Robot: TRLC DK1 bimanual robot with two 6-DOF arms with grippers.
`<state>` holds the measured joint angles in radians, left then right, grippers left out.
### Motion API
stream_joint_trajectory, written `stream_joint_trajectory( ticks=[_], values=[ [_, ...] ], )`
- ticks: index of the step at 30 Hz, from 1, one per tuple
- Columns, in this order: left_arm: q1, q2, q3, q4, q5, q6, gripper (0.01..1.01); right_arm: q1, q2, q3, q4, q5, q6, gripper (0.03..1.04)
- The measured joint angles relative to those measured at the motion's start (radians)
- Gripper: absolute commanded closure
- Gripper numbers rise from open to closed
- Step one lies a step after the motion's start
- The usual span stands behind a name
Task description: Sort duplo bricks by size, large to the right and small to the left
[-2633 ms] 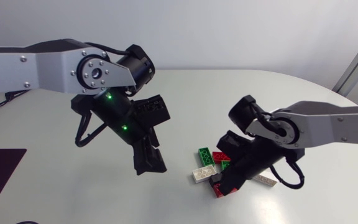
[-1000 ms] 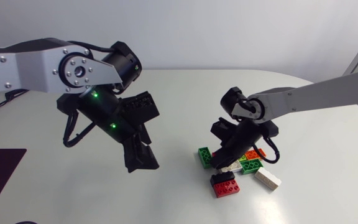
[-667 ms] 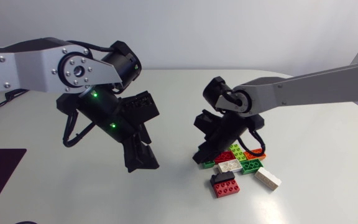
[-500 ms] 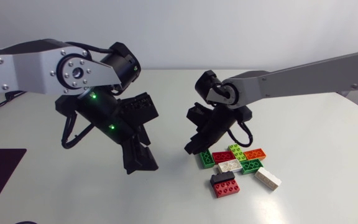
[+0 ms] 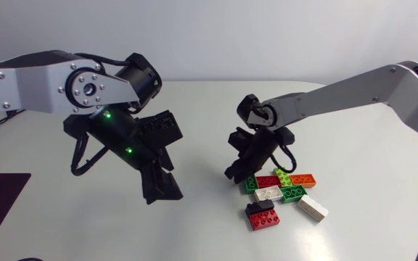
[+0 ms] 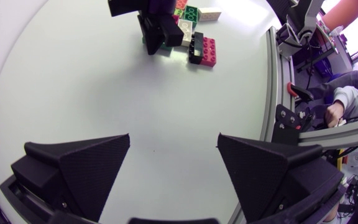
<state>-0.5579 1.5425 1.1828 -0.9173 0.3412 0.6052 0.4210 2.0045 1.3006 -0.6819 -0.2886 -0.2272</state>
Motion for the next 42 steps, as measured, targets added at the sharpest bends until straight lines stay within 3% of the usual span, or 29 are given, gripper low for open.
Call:
stream_joint_trajectory(
  ticks=[8,14,17,20,21,23,25,26,31,35,42],
  values=[
    [0.000,0.000,0.000,0.002,0.000,0.000,0.048,-0.096,-0.038,-0.067,0.000,-0.002,-0.034,1.02],
    [0.000,0.000,0.000,0.012,0.000,-0.001,0.048,-0.091,-0.100,-0.076,0.000,-0.003,-0.030,1.00],
    [0.004,0.000,0.000,0.071,-0.050,-0.033,0.048,-0.087,-0.126,-0.049,0.000,0.001,0.004,0.74],
    [0.044,0.000,0.010,0.123,-0.135,-0.107,0.048,-0.106,-0.129,0.008,0.000,0.010,0.053,0.73],
    [0.067,0.000,0.021,0.133,-0.172,-0.135,0.048,-0.120,-0.133,0.031,0.000,0.013,0.070,0.66],
    [0.109,0.000,0.053,0.144,-0.261,-0.187,0.048,-0.150,-0.147,0.071,-0.007,0.016,0.101,0.43],
    [0.147,0.000,0.096,0.159,-0.375,-0.243,0.048,-0.182,-0.177,0.113,-0.028,0.030,0.129,0.12],
    [0.159,-0.001,0.112,0.167,-0.412,-0.262,0.048,-0.194,-0.197,0.130,-0.039,0.045,0.142,0.06],
    [0.177,-0.059,0.132,0.200,-0.644,-0.332,0.048,-0.213,-0.330,0.162,-0.054,0.092,0.216,0.06],
    [0.192,-0.158,0.124,0.245,-0.758,-0.350,0.048,-0.228,-0.430,0.173,-0.062,0.156,0.263,0.06],
    [0.281,-0.435,-0.050,0.410,-0.977,-0.327,0.048,-0.241,-0.604,0.158,-0.098,0.216,0.299,0.06]
  ],
)
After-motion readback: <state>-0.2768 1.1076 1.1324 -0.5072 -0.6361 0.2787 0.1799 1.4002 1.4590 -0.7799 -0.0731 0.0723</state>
